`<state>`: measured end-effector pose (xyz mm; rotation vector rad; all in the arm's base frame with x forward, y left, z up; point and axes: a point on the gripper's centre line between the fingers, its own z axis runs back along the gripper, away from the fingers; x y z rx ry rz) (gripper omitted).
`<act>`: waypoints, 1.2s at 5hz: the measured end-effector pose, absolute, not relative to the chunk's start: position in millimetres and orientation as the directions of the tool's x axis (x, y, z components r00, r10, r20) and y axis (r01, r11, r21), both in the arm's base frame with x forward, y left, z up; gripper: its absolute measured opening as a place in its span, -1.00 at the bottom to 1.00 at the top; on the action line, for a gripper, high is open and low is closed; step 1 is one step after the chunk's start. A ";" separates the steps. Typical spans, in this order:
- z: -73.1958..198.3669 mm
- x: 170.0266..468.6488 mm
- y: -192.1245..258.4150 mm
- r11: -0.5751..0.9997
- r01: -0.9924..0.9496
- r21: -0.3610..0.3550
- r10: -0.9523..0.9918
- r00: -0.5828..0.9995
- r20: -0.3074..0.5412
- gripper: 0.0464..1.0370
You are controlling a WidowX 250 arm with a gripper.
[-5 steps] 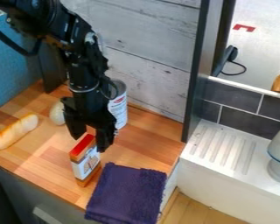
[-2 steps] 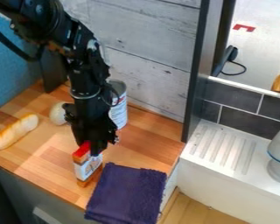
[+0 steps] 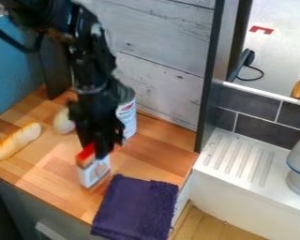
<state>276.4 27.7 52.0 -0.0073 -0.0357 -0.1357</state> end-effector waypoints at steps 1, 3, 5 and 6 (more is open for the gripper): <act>85.1 302.1 24.7 0.989 0.143 -0.027 -0.139 0.984 0.115 -0.33; 87.8 359.2 25.2 0.989 0.140 -0.053 -0.130 0.980 0.151 -0.33; 58.3 387.3 19.6 0.989 0.135 -0.069 -0.127 0.986 0.108 -0.33; 55.2 393.7 4.5 0.985 0.157 -0.070 -0.149 0.983 0.105 -0.33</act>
